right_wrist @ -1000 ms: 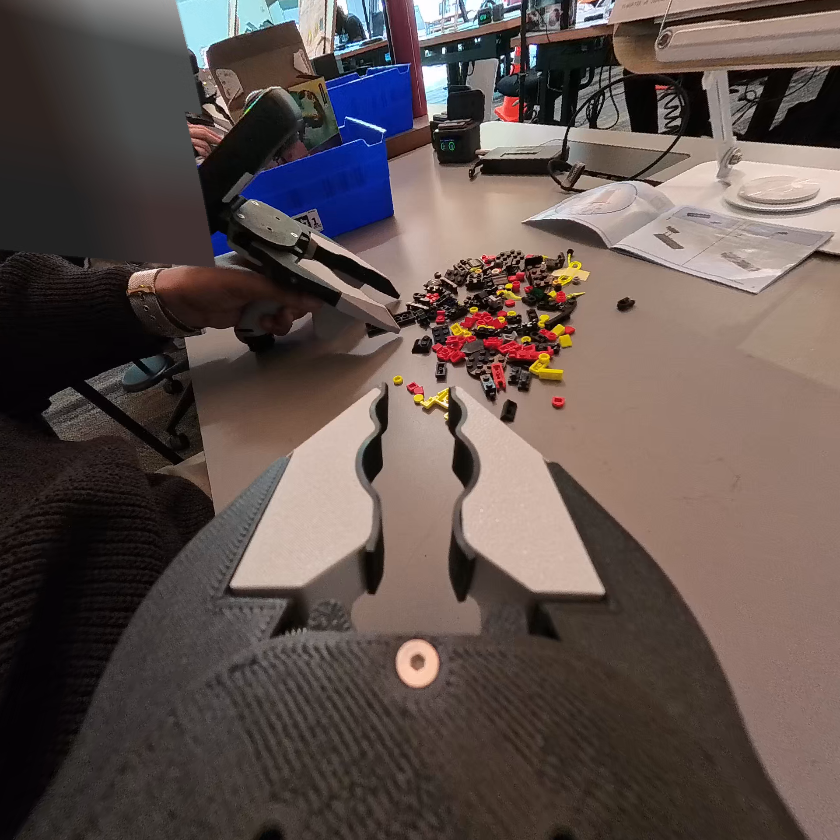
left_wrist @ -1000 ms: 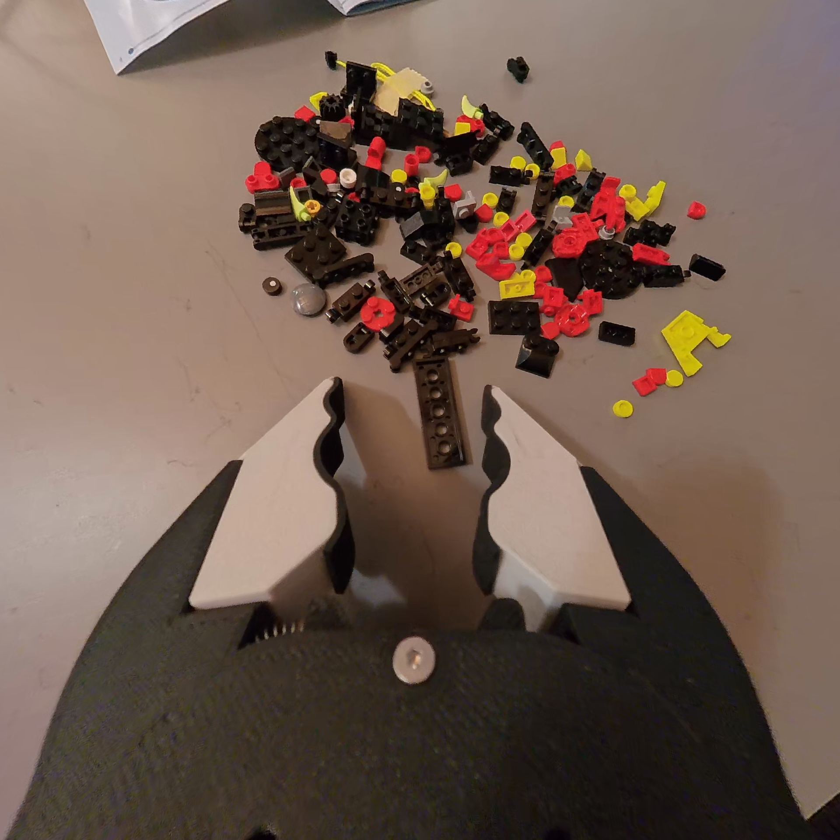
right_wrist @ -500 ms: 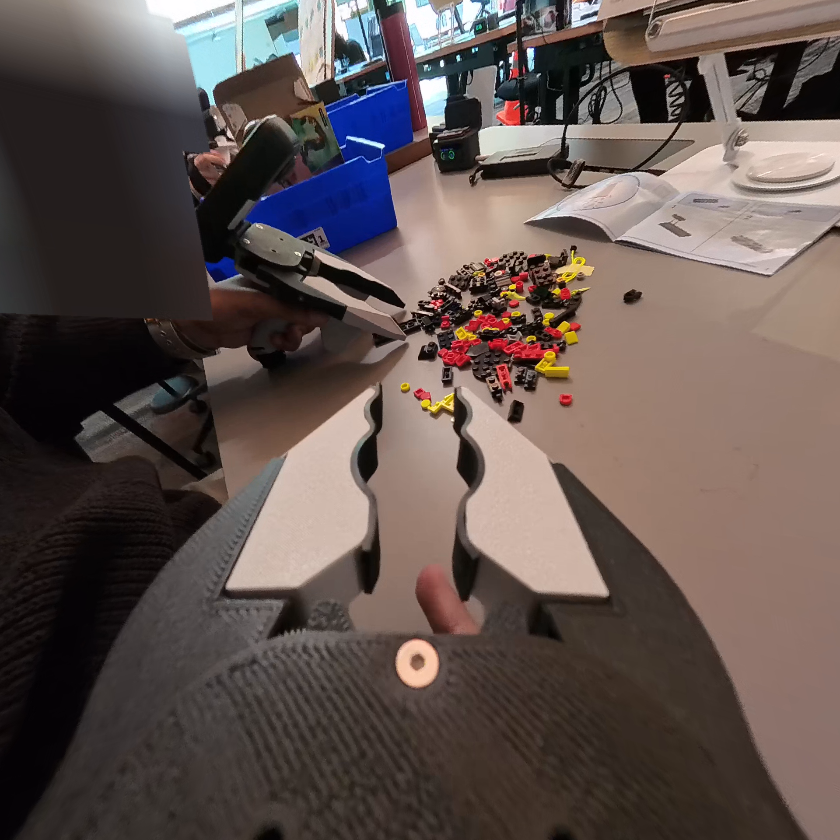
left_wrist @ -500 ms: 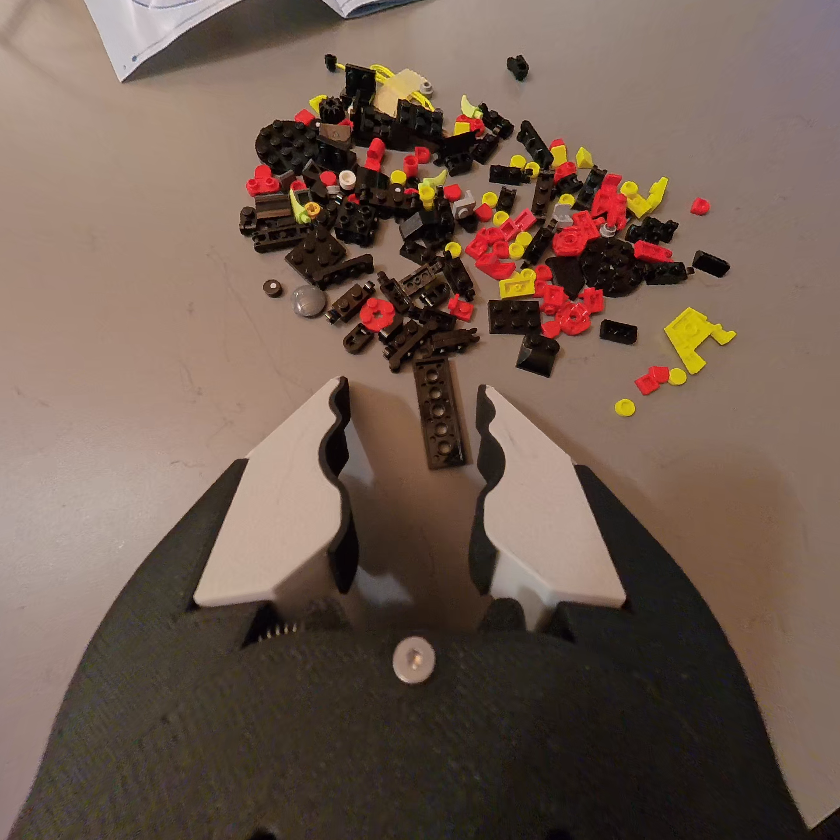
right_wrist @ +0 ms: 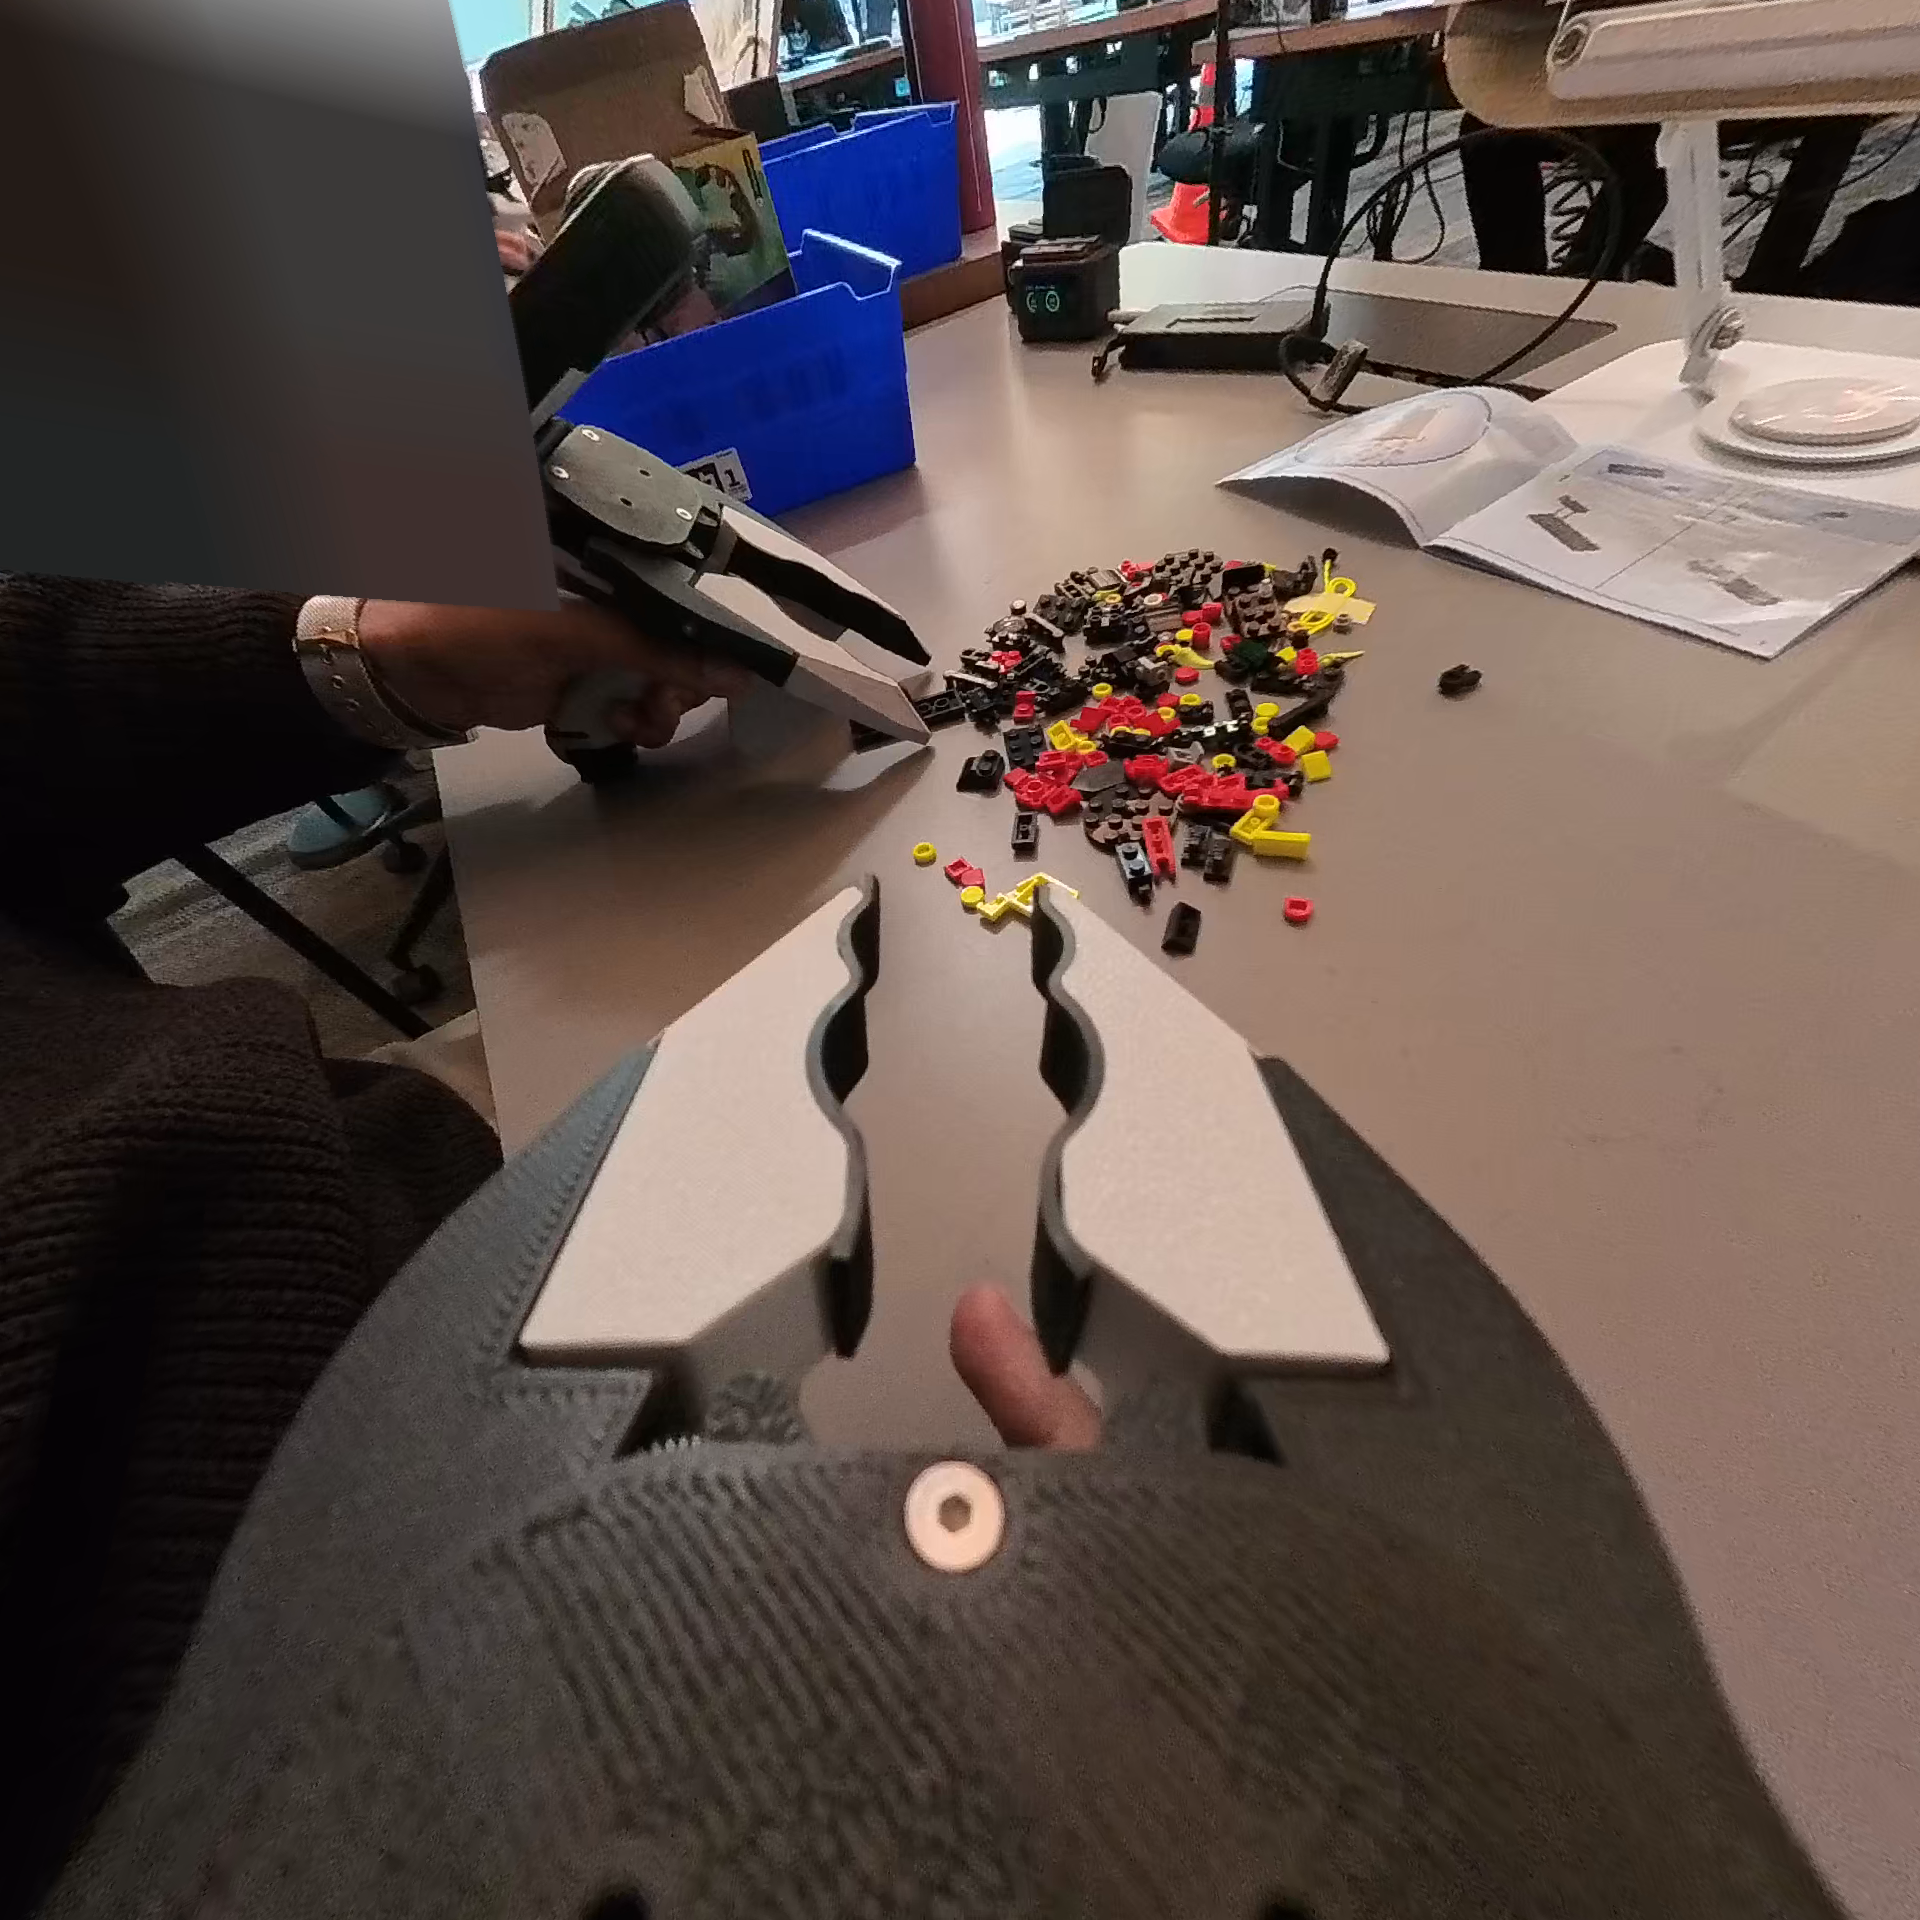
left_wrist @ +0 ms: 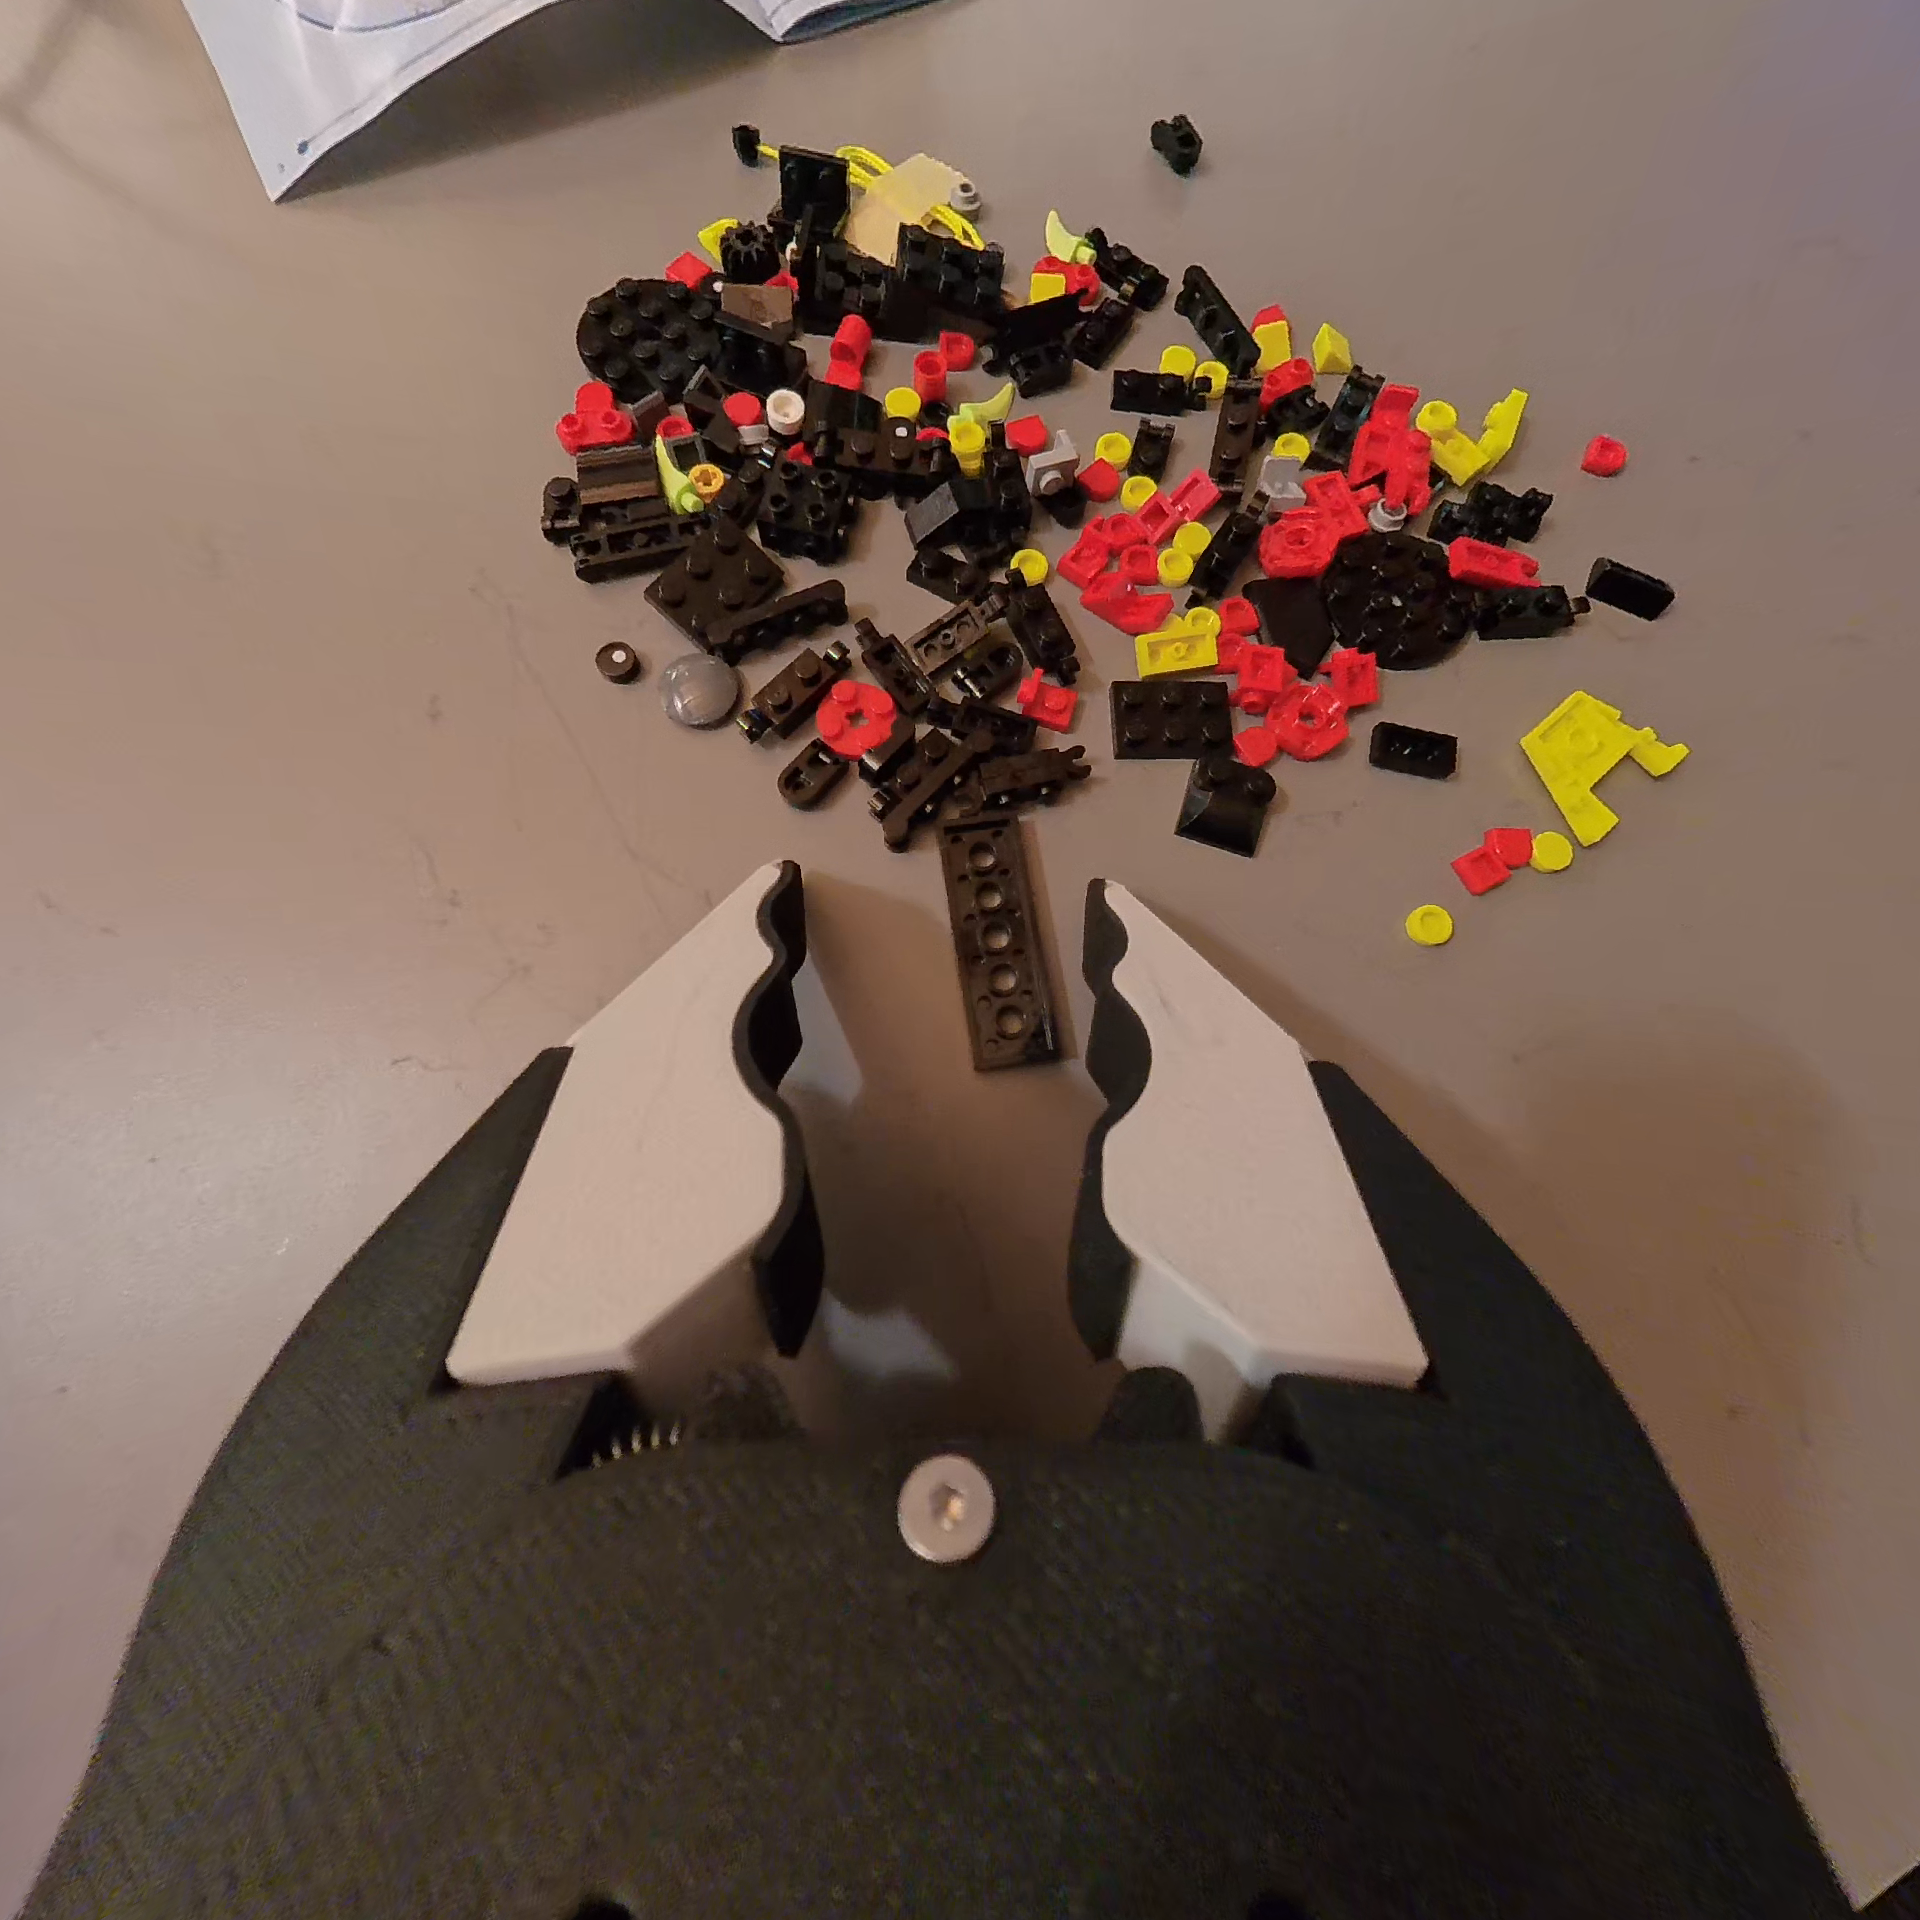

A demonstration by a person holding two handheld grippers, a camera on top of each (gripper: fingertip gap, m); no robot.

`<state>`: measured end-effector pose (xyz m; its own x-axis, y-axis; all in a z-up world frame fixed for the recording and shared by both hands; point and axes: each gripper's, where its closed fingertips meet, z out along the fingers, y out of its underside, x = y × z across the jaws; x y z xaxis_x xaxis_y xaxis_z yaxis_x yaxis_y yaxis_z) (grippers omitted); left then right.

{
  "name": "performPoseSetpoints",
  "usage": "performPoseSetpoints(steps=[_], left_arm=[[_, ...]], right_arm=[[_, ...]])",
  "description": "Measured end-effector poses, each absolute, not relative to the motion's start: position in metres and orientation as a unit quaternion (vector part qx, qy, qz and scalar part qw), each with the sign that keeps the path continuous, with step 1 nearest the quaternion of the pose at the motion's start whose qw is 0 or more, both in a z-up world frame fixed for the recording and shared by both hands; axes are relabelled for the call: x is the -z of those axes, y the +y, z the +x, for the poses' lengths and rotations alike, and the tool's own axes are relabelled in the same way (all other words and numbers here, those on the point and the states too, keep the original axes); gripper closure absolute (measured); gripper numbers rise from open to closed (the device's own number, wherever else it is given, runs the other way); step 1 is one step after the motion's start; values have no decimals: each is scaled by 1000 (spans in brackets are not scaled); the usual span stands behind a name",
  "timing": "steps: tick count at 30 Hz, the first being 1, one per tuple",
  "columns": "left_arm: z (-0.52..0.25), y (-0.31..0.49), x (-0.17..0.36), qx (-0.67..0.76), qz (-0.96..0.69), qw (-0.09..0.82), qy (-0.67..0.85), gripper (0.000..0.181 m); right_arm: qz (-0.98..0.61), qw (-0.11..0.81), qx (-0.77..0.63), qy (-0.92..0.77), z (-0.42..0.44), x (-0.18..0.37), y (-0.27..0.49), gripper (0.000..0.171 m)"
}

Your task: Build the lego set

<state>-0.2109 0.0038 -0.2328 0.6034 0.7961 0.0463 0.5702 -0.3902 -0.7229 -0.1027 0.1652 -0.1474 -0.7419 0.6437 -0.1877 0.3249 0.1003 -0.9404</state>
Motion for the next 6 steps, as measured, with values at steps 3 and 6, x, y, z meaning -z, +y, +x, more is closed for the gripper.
performPoseSetpoints(steps=[3, 6], left_arm=[[-211, 4, 233, -156, -820, 362, -416, 131], [-211, 4, 233, -156, -820, 361, -417, 131]], right_arm=[[-330, 137, -581, -731, -102, 148, 165, 144], [-330, 137, -580, -732, -102, 149, 164, 144]])
